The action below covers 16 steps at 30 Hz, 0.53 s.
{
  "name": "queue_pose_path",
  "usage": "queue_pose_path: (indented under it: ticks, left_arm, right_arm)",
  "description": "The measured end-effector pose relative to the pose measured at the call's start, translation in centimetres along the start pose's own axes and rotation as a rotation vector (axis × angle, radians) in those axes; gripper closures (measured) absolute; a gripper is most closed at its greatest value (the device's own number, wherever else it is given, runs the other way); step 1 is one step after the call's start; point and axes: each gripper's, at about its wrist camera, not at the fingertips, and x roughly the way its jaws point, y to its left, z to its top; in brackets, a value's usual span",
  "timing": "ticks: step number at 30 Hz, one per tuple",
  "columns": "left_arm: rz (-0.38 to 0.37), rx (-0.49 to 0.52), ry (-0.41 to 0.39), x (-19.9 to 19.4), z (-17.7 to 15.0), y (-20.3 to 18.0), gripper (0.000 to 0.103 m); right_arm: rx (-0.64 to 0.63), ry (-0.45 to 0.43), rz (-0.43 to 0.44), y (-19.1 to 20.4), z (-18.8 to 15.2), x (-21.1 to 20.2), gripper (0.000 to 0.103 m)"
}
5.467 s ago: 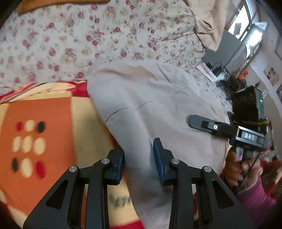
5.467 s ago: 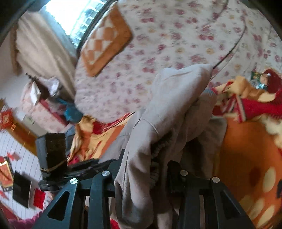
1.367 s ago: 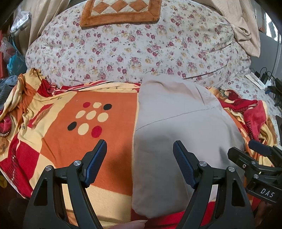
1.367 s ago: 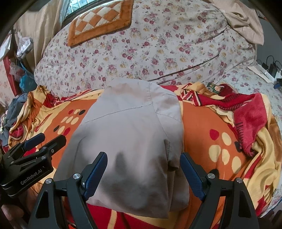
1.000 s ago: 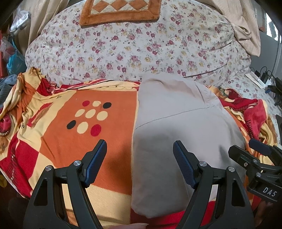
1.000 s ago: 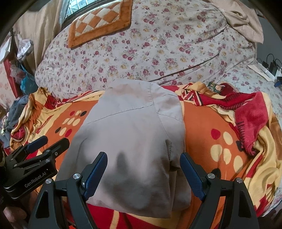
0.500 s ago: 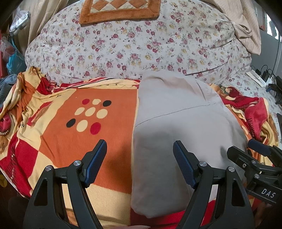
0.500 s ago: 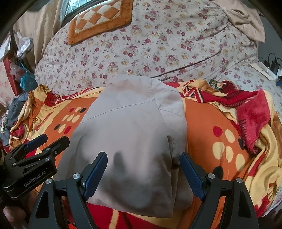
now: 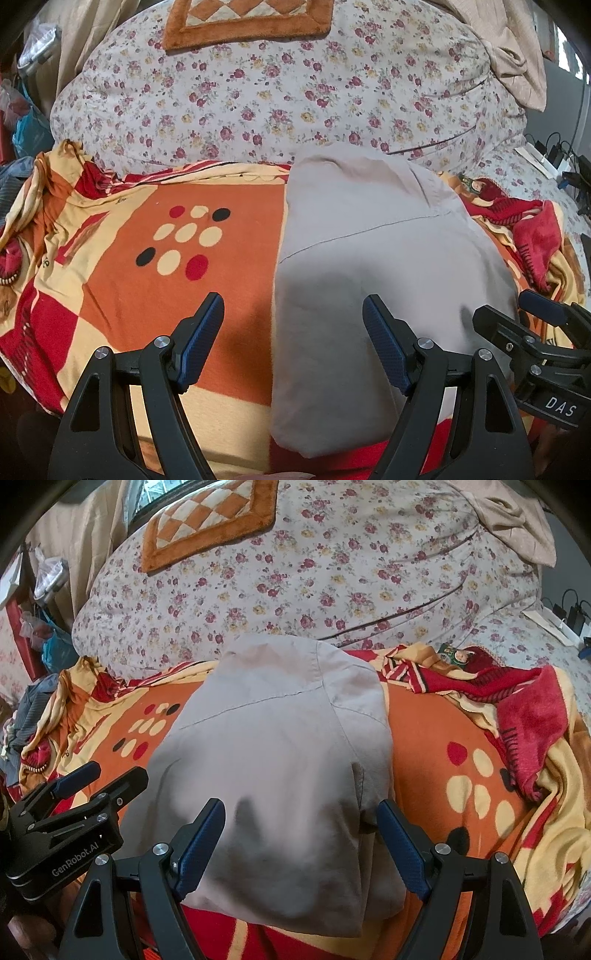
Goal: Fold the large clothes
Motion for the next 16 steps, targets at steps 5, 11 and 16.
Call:
queue_pose_path:
  ticks: [5, 11, 16]
  left_arm:
    - [-0.004, -0.002, 0.006, 0.2, 0.0, -0.1, 0.025]
    - [-0.018, -0.011, 0.010, 0.6, 0.0, 0.1, 0.025]
    - [-0.049, -0.039, 0.031, 1.3, 0.4, 1.2, 0.025]
  right_arm:
    - [-0.002, 0.004, 0.001, 0.0, -0.1, 0.2, 0.021]
    - [-0.005, 0.010, 0.003, 0.0, 0.0, 0.6, 0.021]
    - [0.002, 0.017, 0.024, -0.5, 0.4, 0.9, 0.021]
